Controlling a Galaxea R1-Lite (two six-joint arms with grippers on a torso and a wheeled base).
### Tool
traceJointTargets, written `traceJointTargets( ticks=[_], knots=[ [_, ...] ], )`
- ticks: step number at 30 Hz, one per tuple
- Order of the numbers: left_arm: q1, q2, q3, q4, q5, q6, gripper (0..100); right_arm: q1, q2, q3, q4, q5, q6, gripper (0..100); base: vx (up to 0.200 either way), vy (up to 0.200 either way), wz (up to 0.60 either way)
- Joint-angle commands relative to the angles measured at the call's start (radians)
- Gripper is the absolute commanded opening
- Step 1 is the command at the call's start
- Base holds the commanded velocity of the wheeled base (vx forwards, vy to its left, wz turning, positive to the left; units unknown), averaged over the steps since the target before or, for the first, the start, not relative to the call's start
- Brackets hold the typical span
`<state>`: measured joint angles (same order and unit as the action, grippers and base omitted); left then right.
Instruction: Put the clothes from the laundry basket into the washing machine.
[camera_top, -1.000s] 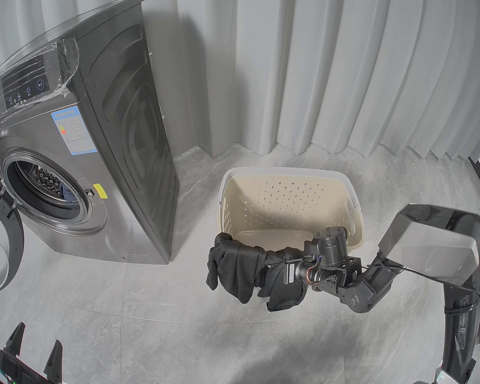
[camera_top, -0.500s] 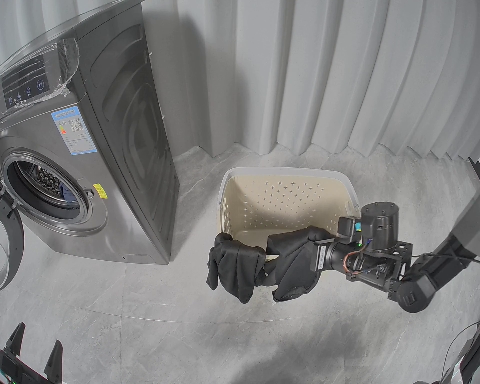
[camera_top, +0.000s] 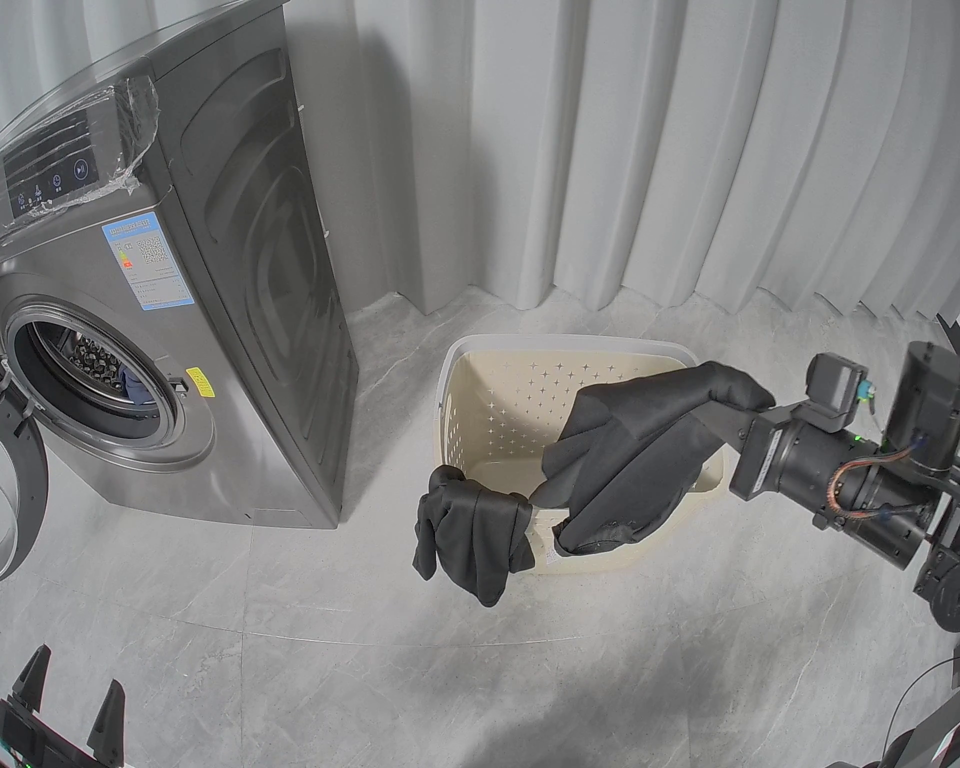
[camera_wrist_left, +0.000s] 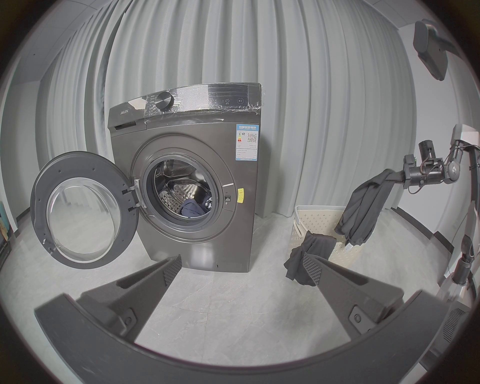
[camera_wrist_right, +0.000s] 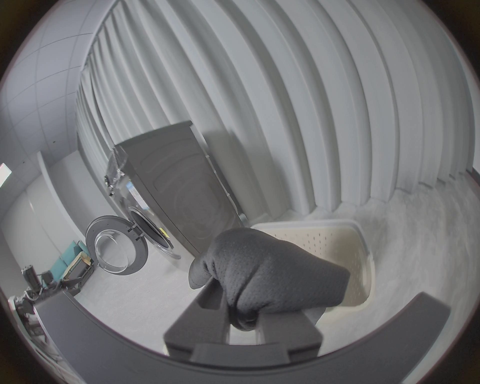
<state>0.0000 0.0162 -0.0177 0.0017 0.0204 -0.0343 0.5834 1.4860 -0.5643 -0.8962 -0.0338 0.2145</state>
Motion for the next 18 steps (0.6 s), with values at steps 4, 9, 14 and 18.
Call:
traceJointTargets(
  ticks=[4, 9, 14, 18],
  knots=[
    [-0.002, -0.009, 0.018, 0.000, -0.002, -0.006, 100, 0.010, -0.136, 0.015, -0.003, 0.028, -0.049, 0, -0.100, 0.000, 0.00],
    [0.000, -0.009, 0.018, 0.000, -0.002, -0.004, 100, 0.033, -0.161, 0.026, -0.003, 0.046, -0.052, 0, -0.160, 0.000, 0.00],
    [0.000, -0.009, 0.018, 0.000, -0.002, -0.007, 100, 0.042, -0.164, 0.040, -0.007, 0.048, -0.052, 0, 0.000, 0.000, 0.00],
    [0.000, -0.009, 0.018, 0.000, -0.002, -0.004, 100, 0.044, -0.165, 0.037, -0.010, 0.052, -0.052, 0, 0.000, 0.050, 0.00]
  ],
)
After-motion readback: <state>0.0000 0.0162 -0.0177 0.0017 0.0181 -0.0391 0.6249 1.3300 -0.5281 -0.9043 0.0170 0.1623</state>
